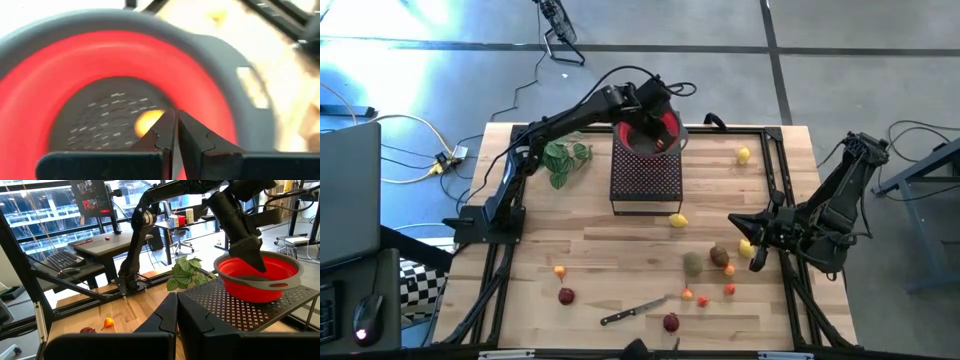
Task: Pick & Place Fruit
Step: Put the left pomegranate into the red strainer bowl
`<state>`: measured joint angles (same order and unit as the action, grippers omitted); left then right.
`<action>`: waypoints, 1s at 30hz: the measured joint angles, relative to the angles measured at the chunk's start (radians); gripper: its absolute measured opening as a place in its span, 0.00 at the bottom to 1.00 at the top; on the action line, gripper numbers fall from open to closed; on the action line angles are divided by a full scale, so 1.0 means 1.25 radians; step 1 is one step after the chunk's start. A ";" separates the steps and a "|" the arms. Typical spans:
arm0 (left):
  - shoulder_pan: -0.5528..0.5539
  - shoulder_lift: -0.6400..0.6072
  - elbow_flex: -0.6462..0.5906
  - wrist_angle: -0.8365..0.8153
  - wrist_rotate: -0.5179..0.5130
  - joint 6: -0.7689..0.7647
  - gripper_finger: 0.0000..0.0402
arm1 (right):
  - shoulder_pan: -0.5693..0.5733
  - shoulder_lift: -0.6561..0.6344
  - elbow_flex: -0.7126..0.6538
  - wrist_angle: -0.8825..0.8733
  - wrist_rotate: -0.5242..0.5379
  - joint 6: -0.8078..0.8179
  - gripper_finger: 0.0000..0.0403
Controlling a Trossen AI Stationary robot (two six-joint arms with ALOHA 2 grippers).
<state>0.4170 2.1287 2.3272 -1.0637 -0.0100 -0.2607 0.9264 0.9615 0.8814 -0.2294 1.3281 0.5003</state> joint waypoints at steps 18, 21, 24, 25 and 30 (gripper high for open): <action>-0.175 -0.188 0.000 -0.010 0.016 0.150 0.00 | 0.000 0.000 0.000 0.000 0.000 0.013 0.01; -0.196 -0.208 0.000 -0.014 0.017 0.168 0.00 | 0.000 0.000 0.000 0.000 0.000 0.017 0.01; -0.216 -0.215 0.001 -0.033 0.012 0.182 0.00 | 0.000 0.000 0.000 0.000 0.000 0.019 0.01; -0.226 -0.215 0.000 -0.046 0.012 0.182 0.00 | 0.000 0.000 0.000 0.000 0.000 0.020 0.01; -0.290 -0.212 0.000 -0.060 -0.013 0.181 0.00 | 0.000 0.000 0.000 0.000 0.000 0.021 0.01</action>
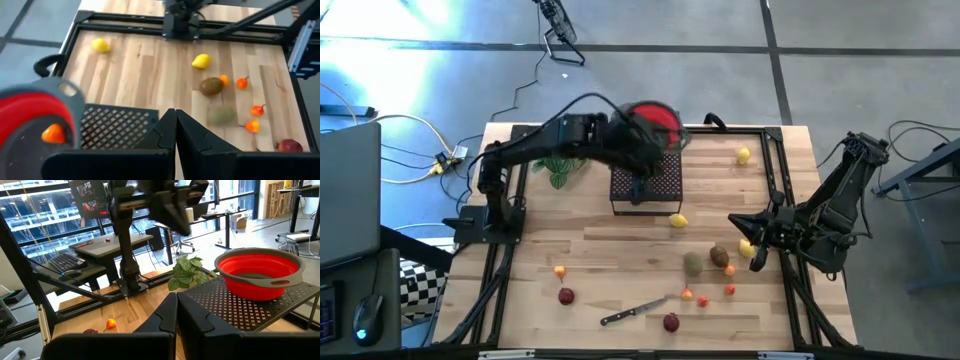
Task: Pick & Place Fruit
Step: Put the left pomegranate into the red strainer bowl
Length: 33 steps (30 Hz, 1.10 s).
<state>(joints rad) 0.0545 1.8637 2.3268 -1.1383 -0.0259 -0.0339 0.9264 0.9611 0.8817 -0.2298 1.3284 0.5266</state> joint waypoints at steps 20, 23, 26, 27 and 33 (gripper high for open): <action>-0.152 -0.057 -0.332 0.397 -0.049 -0.030 0.00 | 0.000 0.000 0.000 -0.005 0.003 -0.006 0.01; -0.150 -0.084 -0.384 0.427 -0.050 -0.039 0.00 | 0.000 0.000 0.000 -0.006 0.004 -0.006 0.01; -0.155 -0.116 -0.452 0.465 -0.053 -0.058 0.00 | 0.000 0.000 0.000 -0.007 0.004 -0.006 0.01; -0.159 -0.126 -0.474 0.495 -0.053 -0.066 0.00 | 0.000 0.000 0.000 -0.007 0.004 -0.006 0.01; -0.199 -0.223 -0.623 0.525 -0.077 -0.134 0.00 | 0.000 0.000 0.000 -0.015 0.005 -0.006 0.01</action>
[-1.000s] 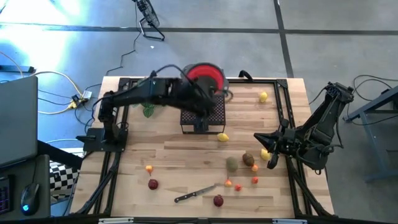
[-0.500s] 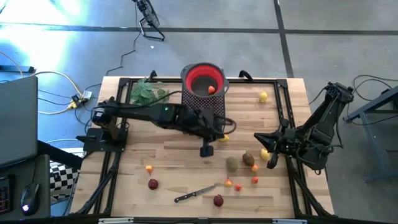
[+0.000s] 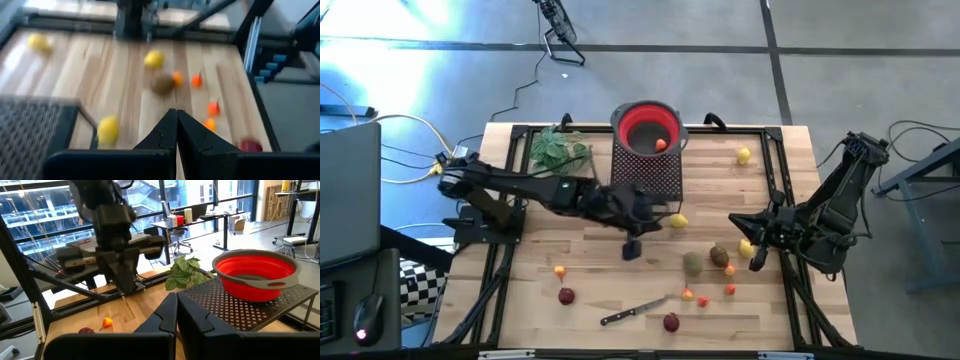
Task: Pick & Place Fruit
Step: Put the left pomegranate into the red strainer bowl
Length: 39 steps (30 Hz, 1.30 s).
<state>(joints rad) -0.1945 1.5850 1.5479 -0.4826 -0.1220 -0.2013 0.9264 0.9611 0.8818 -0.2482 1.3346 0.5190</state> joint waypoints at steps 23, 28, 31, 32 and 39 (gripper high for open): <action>-0.224 -0.363 -0.228 -0.288 -0.371 -0.444 0.00 | 0.000 0.000 0.000 -0.027 0.020 0.007 0.01; -0.224 -0.361 -0.229 -0.380 -0.320 -0.557 0.00 | 0.000 0.000 0.000 -0.027 0.023 0.006 0.01; -0.224 -0.361 -0.229 -0.412 -0.279 -0.630 0.00 | 0.000 0.000 0.000 -0.027 0.023 0.006 0.01; -0.224 -0.361 -0.229 -0.428 -0.262 -0.660 0.00 | 0.000 0.000 0.000 -0.027 0.022 0.006 0.01; -0.224 -0.355 -0.228 -0.476 -0.149 -0.828 0.00 | 0.000 0.000 0.000 -0.027 0.022 0.006 0.01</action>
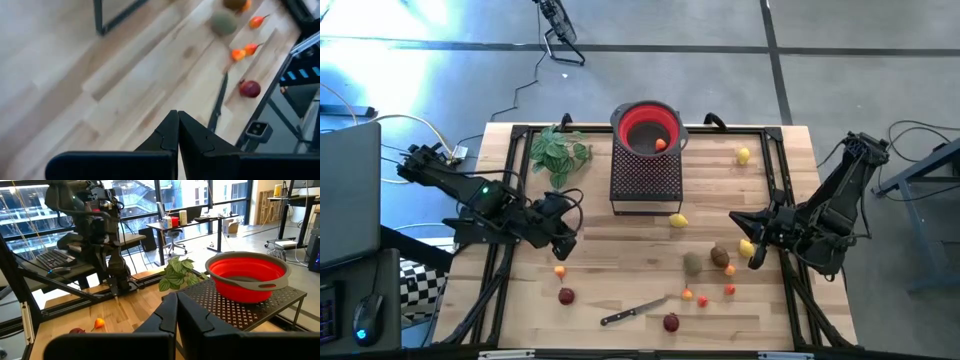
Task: Pick & Place Fruit
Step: Put the left pomegranate into the red strainer bowl
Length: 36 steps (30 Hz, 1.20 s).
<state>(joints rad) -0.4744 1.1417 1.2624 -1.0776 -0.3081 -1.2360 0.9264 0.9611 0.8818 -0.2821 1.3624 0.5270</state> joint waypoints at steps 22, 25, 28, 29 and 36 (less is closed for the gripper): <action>-0.166 0.077 0.000 -0.135 0.120 -0.388 0.00 | 0.000 0.000 0.000 -0.002 -0.025 0.000 0.01; -0.210 0.122 0.000 -0.116 0.111 -0.445 0.00 | 0.000 0.000 0.000 -0.002 -0.024 0.000 0.01; -0.242 0.163 0.000 -0.078 0.086 -0.474 0.00 | 0.000 0.000 0.000 -0.002 -0.021 0.000 0.01; -0.251 0.174 0.000 -0.064 0.074 -0.483 0.00 | 0.000 0.000 0.000 -0.003 -0.021 0.000 0.01; -0.299 0.233 0.000 -0.017 0.057 -0.570 0.00 | 0.000 0.000 0.000 -0.003 -0.021 -0.001 0.01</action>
<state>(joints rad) -0.8480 1.4326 1.2625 -1.0993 -0.2371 -1.9479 0.9264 0.9611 0.8818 -0.2859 1.3361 0.5263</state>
